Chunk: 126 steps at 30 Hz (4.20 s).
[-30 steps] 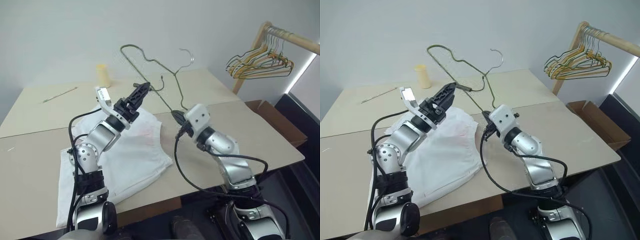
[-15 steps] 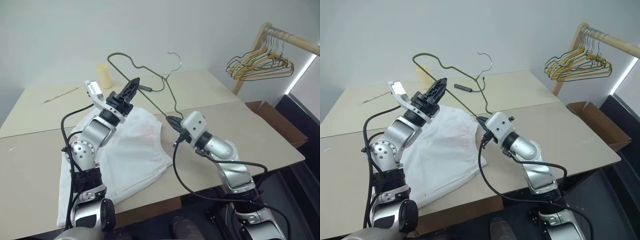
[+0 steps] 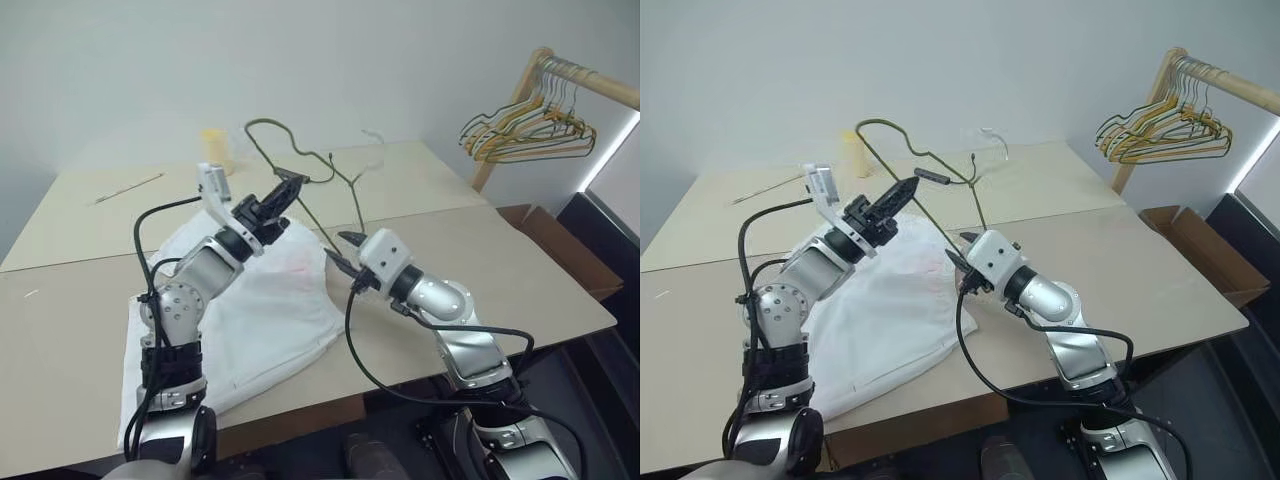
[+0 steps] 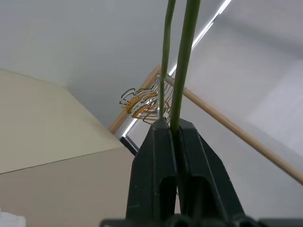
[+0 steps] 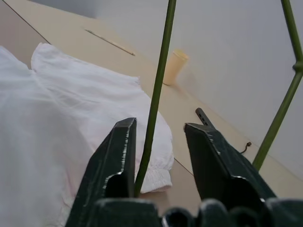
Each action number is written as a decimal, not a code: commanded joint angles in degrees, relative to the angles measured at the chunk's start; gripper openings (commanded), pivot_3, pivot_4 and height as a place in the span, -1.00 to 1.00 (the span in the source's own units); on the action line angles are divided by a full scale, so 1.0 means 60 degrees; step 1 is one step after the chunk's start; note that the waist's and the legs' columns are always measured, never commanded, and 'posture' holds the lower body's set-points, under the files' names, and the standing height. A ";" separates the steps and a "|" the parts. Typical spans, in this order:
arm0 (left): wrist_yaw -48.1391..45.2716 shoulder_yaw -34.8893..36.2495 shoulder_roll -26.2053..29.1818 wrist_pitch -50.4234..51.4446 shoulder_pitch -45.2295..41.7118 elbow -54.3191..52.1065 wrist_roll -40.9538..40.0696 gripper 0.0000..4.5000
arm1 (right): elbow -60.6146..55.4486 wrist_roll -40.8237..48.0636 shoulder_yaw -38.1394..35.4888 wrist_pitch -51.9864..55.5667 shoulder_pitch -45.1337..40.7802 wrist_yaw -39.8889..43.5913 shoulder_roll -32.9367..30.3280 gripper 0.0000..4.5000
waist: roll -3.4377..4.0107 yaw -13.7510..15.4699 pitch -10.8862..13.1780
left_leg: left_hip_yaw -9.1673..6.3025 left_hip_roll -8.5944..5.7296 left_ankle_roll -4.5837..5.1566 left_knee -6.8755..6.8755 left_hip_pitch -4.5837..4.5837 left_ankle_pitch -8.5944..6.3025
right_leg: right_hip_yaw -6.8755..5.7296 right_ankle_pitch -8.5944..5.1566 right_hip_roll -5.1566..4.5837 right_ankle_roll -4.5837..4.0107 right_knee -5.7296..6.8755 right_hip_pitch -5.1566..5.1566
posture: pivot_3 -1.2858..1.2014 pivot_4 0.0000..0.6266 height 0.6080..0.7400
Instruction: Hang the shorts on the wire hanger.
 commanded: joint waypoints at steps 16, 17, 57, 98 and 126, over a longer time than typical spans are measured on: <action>-0.5840 0.1567 0.2850 0.0237 -0.0698 0.0255 -0.1649 -1.00 | -0.0544 0.7602 -0.2246 0.7911 -0.1391 0.4693 -0.3127 0.99 | 0.0011 -0.0021 0.0012 | 0.0001 0.0018 0.0003 -0.0009 0.0002 -0.0002 | -0.0017 -0.0032 0.0008 0.0033 -0.0011 0.0005 | -0.11 -1.00 1.00; -0.6120 0.1641 0.2962 0.0258 -0.0696 0.0344 -0.1758 -1.00 | -0.0335 0.7708 -0.2167 0.8016 -0.1432 0.5030 -0.3320 0.99 | 0.0012 -0.0016 0.0012 | 0.0002 0.0017 0.0004 -0.0009 0.0001 -0.0002 | -0.0018 -0.0045 0.0008 0.0054 -0.0013 0.0005 | -0.11 -1.00 1.00; -0.5913 0.1555 0.2369 -0.0206 -0.0191 -0.0034 -0.1796 -1.00 | 0.1181 0.7474 -0.0939 0.7999 -0.3144 0.5836 -0.1810 -0.99 | 0.0018 0.0030 0.0015 | 0.0004 0.0017 0.0006 0.0000 -0.0009 -0.0004 | -0.0015 -0.0042 0.0006 0.0056 -0.0007 0.0000 | -0.10 -1.00 1.00; -0.6624 -0.1599 0.5481 -0.2550 0.2819 -0.0944 0.5607 0.99 | 0.5402 0.8375 0.0386 1.3271 -0.1962 0.7574 -0.5777 -1.00 | 0.0044 0.0169 0.0037 | 0.0059 0.0025 0.0011 -0.0005 -0.0064 -0.0006 | 0.0021 -0.0052 0.0010 0.0064 0.0004 -0.0096 | -0.08 -1.00 1.00; -0.6350 -0.1675 0.5384 -0.2560 0.3189 -0.1065 0.6001 0.99 | 0.7617 0.6100 0.2227 1.1350 -0.3759 0.9952 -0.4200 -1.00 | 0.0049 0.0269 0.0039 | 0.0054 0.0024 0.0010 0.0003 -0.0069 -0.0005 | 0.0017 -0.0020 0.0011 0.0013 0.0021 -0.0101 | -0.06 -1.00 1.00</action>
